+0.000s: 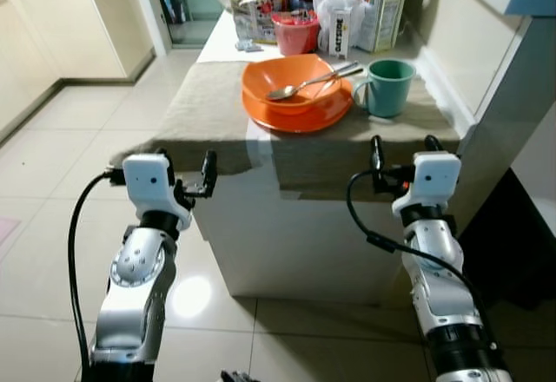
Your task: Setting the table
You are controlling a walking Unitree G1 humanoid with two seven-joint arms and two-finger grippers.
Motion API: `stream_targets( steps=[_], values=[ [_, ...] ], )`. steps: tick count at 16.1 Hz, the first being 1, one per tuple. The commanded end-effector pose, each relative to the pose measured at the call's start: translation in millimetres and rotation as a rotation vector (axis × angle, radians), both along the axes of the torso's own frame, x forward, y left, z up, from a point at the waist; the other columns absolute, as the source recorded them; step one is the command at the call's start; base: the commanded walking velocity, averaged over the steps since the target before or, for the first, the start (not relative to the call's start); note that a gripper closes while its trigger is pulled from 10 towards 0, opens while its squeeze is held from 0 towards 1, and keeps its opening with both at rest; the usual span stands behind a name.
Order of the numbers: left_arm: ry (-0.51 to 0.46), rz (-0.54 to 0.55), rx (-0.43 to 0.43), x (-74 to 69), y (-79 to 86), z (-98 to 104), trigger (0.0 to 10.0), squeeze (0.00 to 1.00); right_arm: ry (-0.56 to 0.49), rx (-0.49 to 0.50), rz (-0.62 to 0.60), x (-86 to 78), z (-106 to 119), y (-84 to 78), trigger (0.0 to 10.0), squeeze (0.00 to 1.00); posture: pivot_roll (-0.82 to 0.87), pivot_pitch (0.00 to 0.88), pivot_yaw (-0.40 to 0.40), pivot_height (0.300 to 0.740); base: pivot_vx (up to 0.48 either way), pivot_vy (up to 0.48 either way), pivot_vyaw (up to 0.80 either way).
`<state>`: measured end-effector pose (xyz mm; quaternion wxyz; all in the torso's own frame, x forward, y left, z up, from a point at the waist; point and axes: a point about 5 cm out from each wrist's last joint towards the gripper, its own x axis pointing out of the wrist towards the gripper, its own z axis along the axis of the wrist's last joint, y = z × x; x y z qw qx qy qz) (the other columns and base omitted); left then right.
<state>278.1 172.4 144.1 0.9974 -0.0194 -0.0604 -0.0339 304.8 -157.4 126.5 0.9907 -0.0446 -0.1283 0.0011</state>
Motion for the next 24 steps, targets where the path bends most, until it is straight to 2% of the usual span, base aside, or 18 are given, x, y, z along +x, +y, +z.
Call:
stream_targets(
  steps=[1,3,4,7,10,12,16,19,22,24],
  values=[
    [0.000,-0.002,-0.010,4.3,3.6,3,10.0,0.00,0.045,0.023,0.065,0.9,-6,10.0,10.0,0.00,-0.13,0.000,0.086,0.740,0.480,0.000,0.00],
    [0.016,-0.008,0.004,4.7,3.7,0,10.0,0.00,0.114,0.056,0.156,-2.1,-17,24.6,10.0,0.00,-0.13,0.000,0.088,0.740,0.480,0.000,0.00],
    [0.019,-0.013,0.007,4.5,3.0,0,10.0,0.00,0.122,0.057,0.163,-2.7,-18,25.9,10.0,0.00,-0.13,0.000,0.088,0.740,0.458,0.000,0.00],
    [0.031,-0.029,0.031,2.4,-2.6,-4,10.0,0.00,0.122,0.046,0.165,-5.5,-21,26.8,10.0,0.00,-0.13,0.000,0.089,0.740,0.463,0.000,0.00],
    [0.045,-0.025,0.020,2.8,-1.7,-6,10.0,0.00,0.131,0.043,0.173,-5.5,-22,25.9,10.0,0.00,-0.13,0.000,0.090,0.740,0.480,0.000,0.00],
    [0.045,-0.045,0.062,2.5,-5.8,-7,10.0,0.00,0.139,0.039,0.184,-6.6,-23,27.2,10.0,0.00,-0.13,0.000,0.090,0.740,0.379,0.000,0.00],
    [0.039,-0.044,0.052,2.4,-6.5,-5,10.0,0.00,0.136,0.035,0.183,-6.8,-24,27.2,10.0,0.00,-0.13,0.000,0.093,0.740,0.000,0.000,0.00],
    [0.015,-0.049,0.070,9.9,-2.5,8,10.0,0.00,0.134,0.037,0.181,-6.4,-24,27.7,10.0,0.00,-0.12,0.000,0.094,0.740,0.000,0.000,0.00],
    [0.008,-0.082,0.101,30.2,15.4,41,10.0,0.00,0.135,0.040,0.185,-6.0,-24,30.5,10.0,0.00,-0.12,0.000,0.101,0.740,0.000,0.000,0.00],
    [-0.003,-0.112,0.137,41.3,20.0,56,10.0,0.00,0.137,0.045,0.186,-6.1,-26,32.7,10.0,0.00,-0.11,0.000,0.107,0.740,0.000,0.000,0.00]
  ],
)
